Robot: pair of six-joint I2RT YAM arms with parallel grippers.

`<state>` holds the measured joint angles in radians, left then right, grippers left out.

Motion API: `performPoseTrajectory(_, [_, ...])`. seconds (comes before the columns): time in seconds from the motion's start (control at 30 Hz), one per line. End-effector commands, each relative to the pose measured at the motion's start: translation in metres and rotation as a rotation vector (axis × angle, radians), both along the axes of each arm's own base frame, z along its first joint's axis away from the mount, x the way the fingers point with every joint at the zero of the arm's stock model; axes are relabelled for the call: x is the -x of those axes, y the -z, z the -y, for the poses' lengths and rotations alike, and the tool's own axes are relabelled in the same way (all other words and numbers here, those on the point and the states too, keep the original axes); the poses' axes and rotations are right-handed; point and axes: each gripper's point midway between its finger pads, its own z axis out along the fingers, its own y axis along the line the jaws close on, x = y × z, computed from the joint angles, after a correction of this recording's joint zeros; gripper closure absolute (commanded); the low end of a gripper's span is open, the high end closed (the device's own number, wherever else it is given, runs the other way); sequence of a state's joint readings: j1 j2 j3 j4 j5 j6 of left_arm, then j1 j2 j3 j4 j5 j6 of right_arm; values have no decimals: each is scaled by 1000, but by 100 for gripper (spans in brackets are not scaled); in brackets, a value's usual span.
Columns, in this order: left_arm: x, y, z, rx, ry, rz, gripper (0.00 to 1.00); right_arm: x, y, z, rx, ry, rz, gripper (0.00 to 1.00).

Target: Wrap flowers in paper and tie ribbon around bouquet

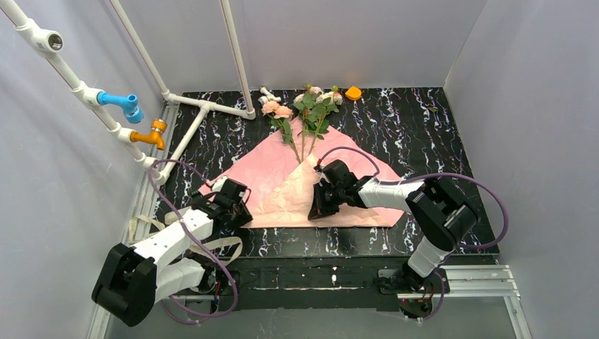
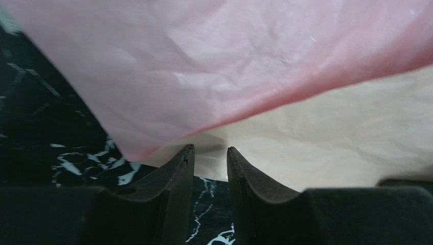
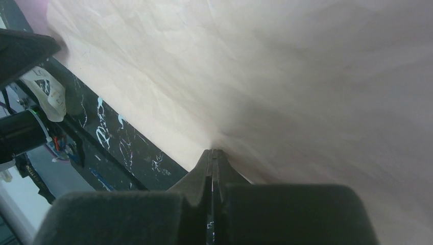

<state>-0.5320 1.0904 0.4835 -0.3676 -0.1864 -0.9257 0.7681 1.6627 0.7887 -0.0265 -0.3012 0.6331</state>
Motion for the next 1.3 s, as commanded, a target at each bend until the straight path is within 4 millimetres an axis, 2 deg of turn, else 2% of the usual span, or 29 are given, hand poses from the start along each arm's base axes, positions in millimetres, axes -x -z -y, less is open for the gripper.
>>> performPoseTrajectory(0.0, [32, 18, -62, -179, -164, -114, 71, 1, 52, 51, 248, 63, -16, 99])
performPoseTrajectory(0.13, [37, 17, -78, -197, -270, -137, 72, -2, 50, 55, 265, 74, -15, 99])
performPoseTrajectory(0.23, [28, 9, -75, -189, -250, -107, 74, -4, 42, 49, 230, 64, 2, 99])
performPoseTrajectory(0.3, [15, -7, -68, -171, -185, -58, 76, -7, 32, 43, 195, 49, 16, 99])
performPoseTrajectory(0.4, [-6, -41, -54, -135, -114, 53, 73, -12, 13, 33, 146, 39, 39, 99])
performPoseTrajectory(0.5, [-20, -76, -34, -115, 4, 125, 69, -17, -10, 26, 112, 53, 56, 89])
performPoseTrajectory(0.6, [-30, -107, 2, -82, 180, 183, 66, -19, -31, 27, 98, 82, 70, 76])
performPoseTrajectory(0.7, [-31, -128, 55, -3, 395, 201, 66, -19, -41, 47, 158, 164, 83, 71])
performPoseTrajectory(0.87, [-25, -133, 148, 241, 644, 221, 66, -10, -39, 97, 157, 412, 102, 68])
performPoseTrajectory(1.0, [-20, -130, 216, 307, 779, 200, 66, 3, -31, 130, 123, 570, 64, 68])
performPoseTrajectory(1.03, [-18, -128, 230, 310, 805, 185, 66, 6, -29, 137, 120, 608, 55, 64])
performPoseTrajectory(1.07, [-18, -119, 240, 305, 813, 152, 67, 9, -28, 144, 118, 641, 48, 62])
performPoseTrajectory(1.13, [-20, -114, 256, 318, 817, 118, 68, 12, -29, 157, 102, 713, 48, 58])
performPoseTrajectory(1.27, [-21, -104, 274, 317, 847, 90, 68, 16, -36, 188, 93, 907, 89, 47])
